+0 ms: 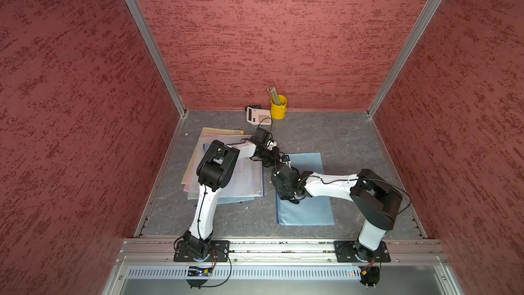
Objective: Wipe the document bag
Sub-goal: Wipe the dirt from the document bag.
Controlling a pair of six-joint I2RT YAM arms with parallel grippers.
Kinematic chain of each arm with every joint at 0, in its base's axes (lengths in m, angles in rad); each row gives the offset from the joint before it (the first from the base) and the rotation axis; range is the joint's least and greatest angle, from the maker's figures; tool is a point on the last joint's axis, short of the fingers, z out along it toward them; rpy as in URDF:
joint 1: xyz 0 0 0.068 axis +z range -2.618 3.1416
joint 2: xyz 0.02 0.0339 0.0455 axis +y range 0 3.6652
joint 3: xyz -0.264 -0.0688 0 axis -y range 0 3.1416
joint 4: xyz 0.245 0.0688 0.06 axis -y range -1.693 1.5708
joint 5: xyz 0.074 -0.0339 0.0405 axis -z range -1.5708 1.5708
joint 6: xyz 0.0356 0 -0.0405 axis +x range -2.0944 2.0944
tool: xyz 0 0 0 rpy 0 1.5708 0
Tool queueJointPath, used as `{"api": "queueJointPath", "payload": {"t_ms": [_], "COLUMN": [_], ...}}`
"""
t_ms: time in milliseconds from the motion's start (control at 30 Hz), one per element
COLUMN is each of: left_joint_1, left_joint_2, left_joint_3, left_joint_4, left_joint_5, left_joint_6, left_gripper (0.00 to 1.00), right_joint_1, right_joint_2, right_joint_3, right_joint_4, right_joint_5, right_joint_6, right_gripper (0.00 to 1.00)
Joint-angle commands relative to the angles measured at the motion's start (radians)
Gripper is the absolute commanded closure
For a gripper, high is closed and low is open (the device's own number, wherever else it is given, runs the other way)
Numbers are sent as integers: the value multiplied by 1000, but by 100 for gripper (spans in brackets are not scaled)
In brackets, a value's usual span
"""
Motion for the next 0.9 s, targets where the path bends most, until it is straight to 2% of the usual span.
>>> {"api": "queueJointPath", "payload": {"t_ms": [0, 167, 233, 267, 300, 367, 467, 533, 700, 867], "left_joint_1": [12, 30, 35, 36, 34, 28, 18, 13, 3, -1], "left_joint_2": [14, 19, 17, 15, 14, 9, 3, -2, -14, -14], "left_joint_3": [8, 20, 21, 25, 25, 31, 22, 3, -29, -17], "left_joint_4": [34, 7, -11, -26, -42, -73, -99, -94, -67, -67], "left_joint_5": [-13, 15, 21, 22, 23, 17, 8, 1, -9, -13], "left_joint_6": [-21, 14, 40, 56, 73, 109, 139, 138, 122, 116], "left_gripper": [100, 100, 100, 100, 100, 100, 100, 100, 100, 100], "right_joint_1": [122, 347, 373, 362, 330, 186, -54, -168, -245, -265], "right_joint_2": [-93, -204, -271, -333, -375, -441, -434, -329, -34, 165], "right_joint_3": [-171, -348, -359, -337, -307, -229, -96, 14, 231, 310], "right_joint_4": [-59, -210, -329, -410, -469, -521, -368, -236, -47, -20], "right_joint_5": [-45, -92, -93, -50, -4, 73, 126, 93, 13, -17], "right_joint_6": [215, 553, 600, 597, 569, 431, 174, 29, -124, -150], "right_gripper": [100, 100, 100, 100, 100, 100, 100, 100, 100, 100]}}
